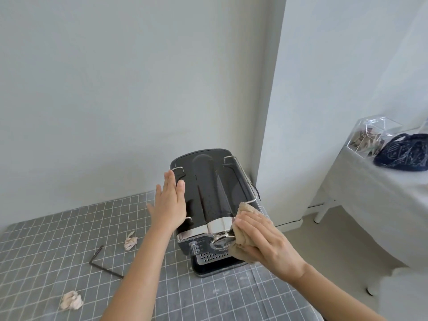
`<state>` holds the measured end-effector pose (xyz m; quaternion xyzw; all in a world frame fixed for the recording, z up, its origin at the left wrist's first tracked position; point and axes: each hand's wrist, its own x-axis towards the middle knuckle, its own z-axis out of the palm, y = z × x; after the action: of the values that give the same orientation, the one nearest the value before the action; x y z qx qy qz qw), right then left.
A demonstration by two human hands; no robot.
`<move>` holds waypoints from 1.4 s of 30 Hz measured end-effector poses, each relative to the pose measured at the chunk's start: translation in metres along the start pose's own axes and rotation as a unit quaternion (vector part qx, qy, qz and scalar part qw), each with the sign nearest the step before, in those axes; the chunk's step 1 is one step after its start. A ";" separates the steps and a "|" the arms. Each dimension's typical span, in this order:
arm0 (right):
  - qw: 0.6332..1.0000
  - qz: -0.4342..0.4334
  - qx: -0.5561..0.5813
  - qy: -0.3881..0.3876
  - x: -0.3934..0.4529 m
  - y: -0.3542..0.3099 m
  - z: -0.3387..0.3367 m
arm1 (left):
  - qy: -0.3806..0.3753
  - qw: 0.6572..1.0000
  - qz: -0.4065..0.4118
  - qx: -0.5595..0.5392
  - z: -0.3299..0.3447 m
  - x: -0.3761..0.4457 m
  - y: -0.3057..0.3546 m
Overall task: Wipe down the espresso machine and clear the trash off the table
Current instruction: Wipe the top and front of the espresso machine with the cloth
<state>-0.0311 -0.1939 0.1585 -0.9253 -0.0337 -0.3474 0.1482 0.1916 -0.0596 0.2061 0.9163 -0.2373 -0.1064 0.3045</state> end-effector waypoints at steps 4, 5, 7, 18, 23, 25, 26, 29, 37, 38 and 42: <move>0.998 0.042 0.021 0.037 0.002 -0.010 0.006 | 0.005 1.000 -0.005 0.006 0.000 -0.001 0.001; 0.997 0.059 0.029 0.050 0.003 -0.013 0.007 | 0.005 1.000 -0.007 0.010 -0.001 -0.001 0.001; 0.990 0.111 0.055 0.071 0.002 -0.020 0.011 | 0.002 1.000 -0.006 0.019 -0.001 -0.002 0.001; 0.975 0.184 0.108 0.054 0.019 -0.066 0.017 | 0.005 1.000 -0.013 0.017 0.000 -0.003 0.004; 0.971 0.228 0.055 -0.045 0.080 -0.059 0.019 | 0.004 1.000 -0.002 -0.013 0.000 -0.003 0.002; 0.968 0.232 0.049 -0.078 0.102 -0.049 0.020 | 0.005 0.999 0.009 -0.034 0.002 -0.001 -0.001; 0.964 0.243 0.050 -0.093 0.113 -0.042 0.021 | 0.006 0.999 0.014 -0.037 0.003 0.000 -0.003; 0.945 0.290 0.050 -0.144 0.152 -0.014 0.026 | 0.006 0.999 0.017 -0.044 0.005 0.003 -0.005; 0.882 0.414 -0.051 -0.219 0.135 -0.039 0.038 | 0.010 0.999 0.011 -0.031 0.005 0.001 -0.004; 0.873 0.432 -0.045 -0.222 0.143 -0.031 0.038 | 0.009 0.999 0.008 -0.032 0.004 0.002 -0.004; 0.849 0.466 -0.037 -0.245 0.162 -0.021 0.034 | 0.019 0.999 0.009 -0.045 0.006 0.001 -0.005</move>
<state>0.1099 -0.1701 0.2451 -0.8921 0.3793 -0.0001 0.2457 0.1919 -0.0596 0.1989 0.9013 -0.2348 -0.0970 0.3509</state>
